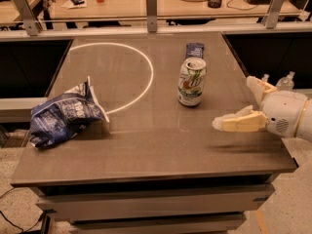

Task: Move 7up can near rxbar blueberry

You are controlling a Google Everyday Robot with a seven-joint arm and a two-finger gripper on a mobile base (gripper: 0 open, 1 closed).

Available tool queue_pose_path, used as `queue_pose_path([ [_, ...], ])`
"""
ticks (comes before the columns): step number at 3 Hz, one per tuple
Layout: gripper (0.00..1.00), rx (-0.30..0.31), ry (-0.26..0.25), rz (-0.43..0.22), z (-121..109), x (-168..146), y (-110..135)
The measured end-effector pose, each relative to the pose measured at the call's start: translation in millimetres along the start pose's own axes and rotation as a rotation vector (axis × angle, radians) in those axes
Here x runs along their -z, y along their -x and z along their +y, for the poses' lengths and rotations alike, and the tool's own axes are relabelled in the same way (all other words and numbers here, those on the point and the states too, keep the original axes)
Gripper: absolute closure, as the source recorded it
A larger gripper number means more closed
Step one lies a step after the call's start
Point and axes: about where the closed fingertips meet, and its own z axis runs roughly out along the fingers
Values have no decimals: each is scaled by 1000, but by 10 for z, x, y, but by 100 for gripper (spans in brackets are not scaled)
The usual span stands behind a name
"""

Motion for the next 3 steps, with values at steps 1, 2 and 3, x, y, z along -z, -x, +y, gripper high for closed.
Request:
queue_pose_path([
  [1,0,1,17,-20,45,-291,23],
  [2,0,0,35,-20,39,-534,13],
  [3,0,7,52,-21,20,-751,3],
])
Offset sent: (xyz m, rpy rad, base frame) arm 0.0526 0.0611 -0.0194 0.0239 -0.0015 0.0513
